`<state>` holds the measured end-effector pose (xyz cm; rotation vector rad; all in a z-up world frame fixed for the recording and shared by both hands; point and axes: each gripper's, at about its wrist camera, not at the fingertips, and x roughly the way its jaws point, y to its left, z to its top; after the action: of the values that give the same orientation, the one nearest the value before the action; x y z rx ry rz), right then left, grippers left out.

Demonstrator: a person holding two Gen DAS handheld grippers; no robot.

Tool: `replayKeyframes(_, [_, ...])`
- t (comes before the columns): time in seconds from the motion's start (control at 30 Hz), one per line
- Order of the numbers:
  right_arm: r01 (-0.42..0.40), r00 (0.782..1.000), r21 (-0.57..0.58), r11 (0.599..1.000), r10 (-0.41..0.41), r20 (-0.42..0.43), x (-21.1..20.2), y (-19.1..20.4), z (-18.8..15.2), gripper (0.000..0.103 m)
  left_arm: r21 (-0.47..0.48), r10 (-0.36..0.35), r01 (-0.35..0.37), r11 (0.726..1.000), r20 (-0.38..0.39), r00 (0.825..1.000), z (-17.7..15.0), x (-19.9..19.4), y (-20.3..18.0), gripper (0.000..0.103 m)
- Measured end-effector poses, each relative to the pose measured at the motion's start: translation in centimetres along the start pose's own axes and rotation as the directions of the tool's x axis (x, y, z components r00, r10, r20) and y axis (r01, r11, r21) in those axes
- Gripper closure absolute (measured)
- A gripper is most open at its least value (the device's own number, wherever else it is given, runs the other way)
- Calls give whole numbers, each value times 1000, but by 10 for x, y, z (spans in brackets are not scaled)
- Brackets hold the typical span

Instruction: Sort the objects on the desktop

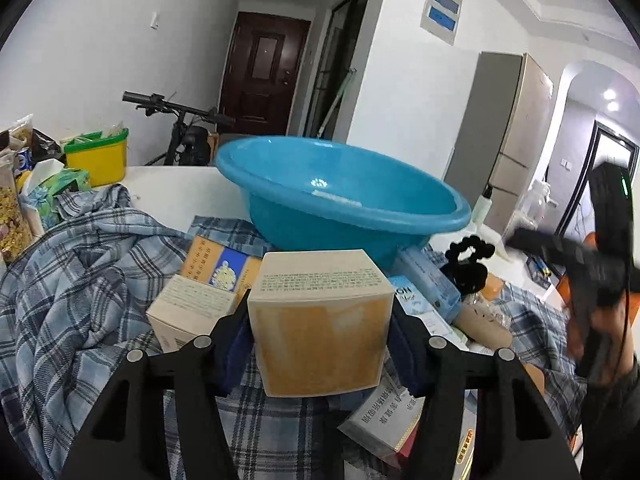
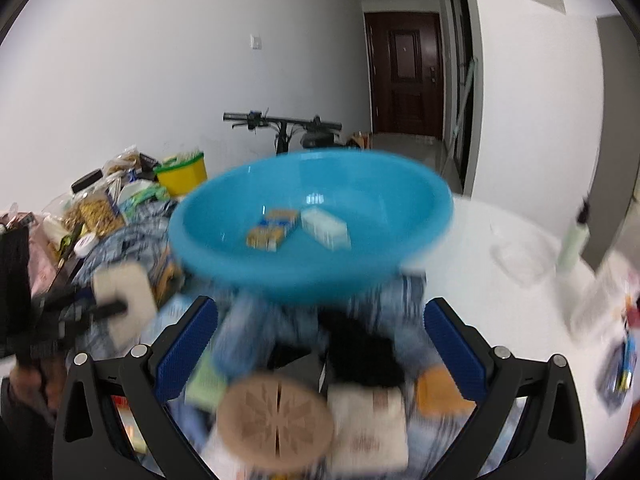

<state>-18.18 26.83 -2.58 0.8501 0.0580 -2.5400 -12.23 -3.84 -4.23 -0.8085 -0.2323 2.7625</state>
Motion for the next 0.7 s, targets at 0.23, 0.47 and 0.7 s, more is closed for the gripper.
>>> replayKeyframes(0.23, [-77, 991, 40, 996, 81, -110, 9, 10, -49, 0, 19, 9, -10, 1000, 25, 1000, 0, -6, -4, 42])
replayKeyframes(0.47, [-128, 979, 87, 988, 140, -151, 28, 5, -58, 0, 14, 3, -4, 1000, 31, 1000, -1, -9, -3, 41])
replayKeyframes(0.7, [-174, 968, 106, 979, 190, -162, 36, 4, -62, 8, 18, -2, 2, 1000, 28, 1000, -1, -9, -5, 41])
